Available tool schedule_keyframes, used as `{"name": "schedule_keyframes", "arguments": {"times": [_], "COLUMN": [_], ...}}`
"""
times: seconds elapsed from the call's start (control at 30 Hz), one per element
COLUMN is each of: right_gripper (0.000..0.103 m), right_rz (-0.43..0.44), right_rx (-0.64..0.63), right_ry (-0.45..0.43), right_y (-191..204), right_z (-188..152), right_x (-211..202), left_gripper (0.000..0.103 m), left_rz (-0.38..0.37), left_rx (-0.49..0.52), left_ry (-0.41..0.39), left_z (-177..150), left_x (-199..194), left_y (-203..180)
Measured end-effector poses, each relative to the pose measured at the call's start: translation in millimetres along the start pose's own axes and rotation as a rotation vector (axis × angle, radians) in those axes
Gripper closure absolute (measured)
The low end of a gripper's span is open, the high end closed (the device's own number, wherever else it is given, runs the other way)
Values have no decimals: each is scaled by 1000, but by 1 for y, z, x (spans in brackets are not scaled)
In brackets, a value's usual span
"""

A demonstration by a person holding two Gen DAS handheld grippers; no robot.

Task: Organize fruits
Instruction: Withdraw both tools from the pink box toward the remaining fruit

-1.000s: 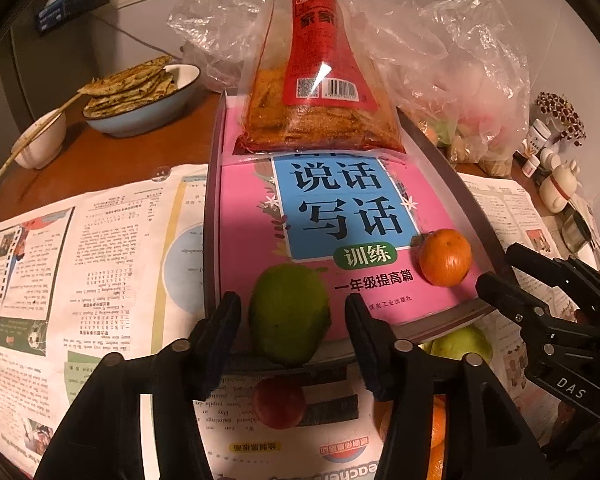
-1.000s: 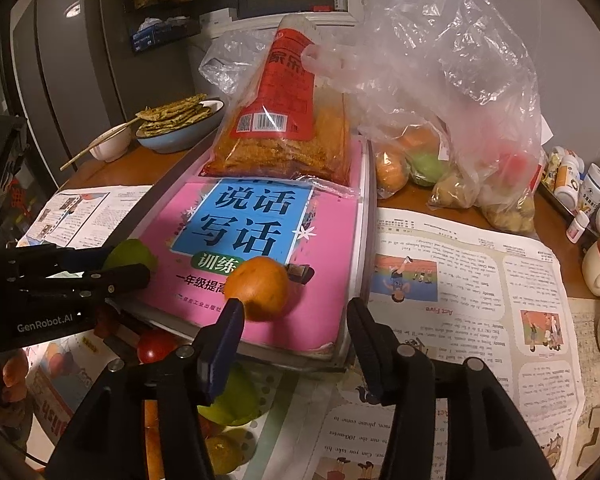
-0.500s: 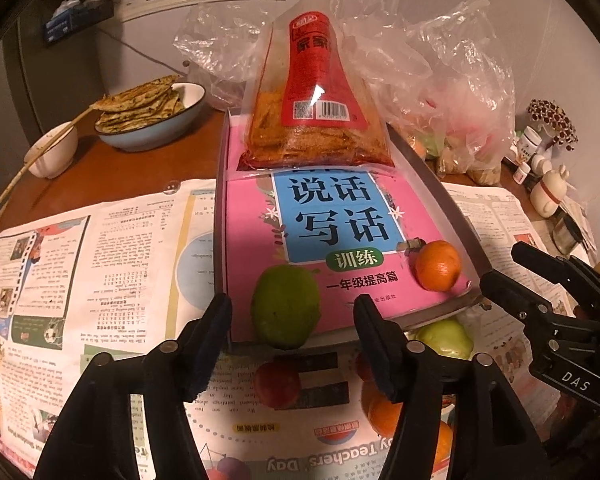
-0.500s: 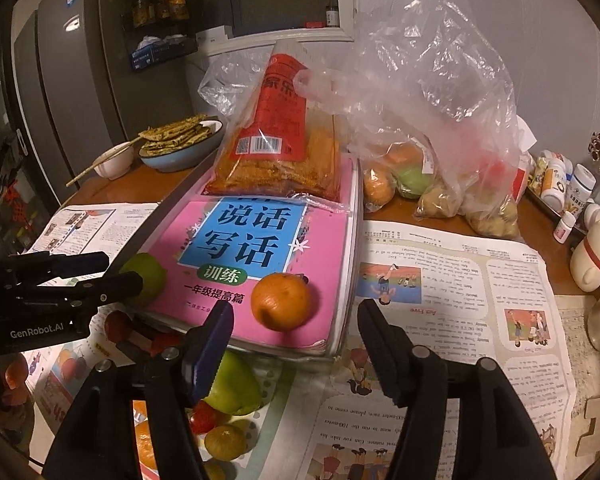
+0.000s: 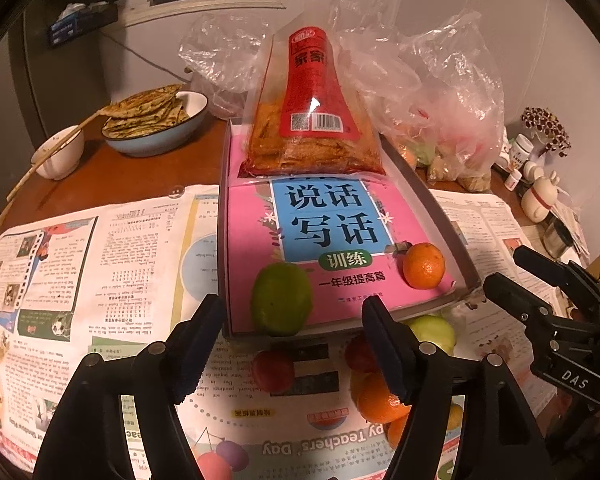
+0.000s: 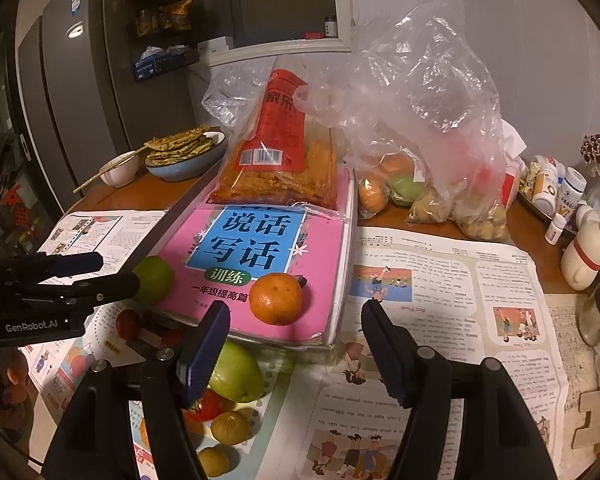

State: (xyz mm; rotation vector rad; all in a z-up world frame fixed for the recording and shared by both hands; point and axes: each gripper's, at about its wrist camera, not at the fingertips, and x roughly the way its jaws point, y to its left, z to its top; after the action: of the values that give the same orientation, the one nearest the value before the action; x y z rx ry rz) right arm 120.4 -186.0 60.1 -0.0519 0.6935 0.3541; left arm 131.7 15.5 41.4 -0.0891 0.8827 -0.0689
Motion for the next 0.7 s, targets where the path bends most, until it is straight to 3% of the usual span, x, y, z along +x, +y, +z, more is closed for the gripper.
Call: {"name": "schedule_keyframes", "arguments": {"times": [0.7], "right_gripper": [34], "right_rz": [52], "right_rx": [-32], "right_ry": [34], "right_y": [9], "right_z": [-35], "right_x": [-25], "left_gripper": [29], "left_rz": [-95], "left_rx": [46], "left_ry": [69], "left_z": [-32], "left_x": [-12], "left_y": [-6]}}
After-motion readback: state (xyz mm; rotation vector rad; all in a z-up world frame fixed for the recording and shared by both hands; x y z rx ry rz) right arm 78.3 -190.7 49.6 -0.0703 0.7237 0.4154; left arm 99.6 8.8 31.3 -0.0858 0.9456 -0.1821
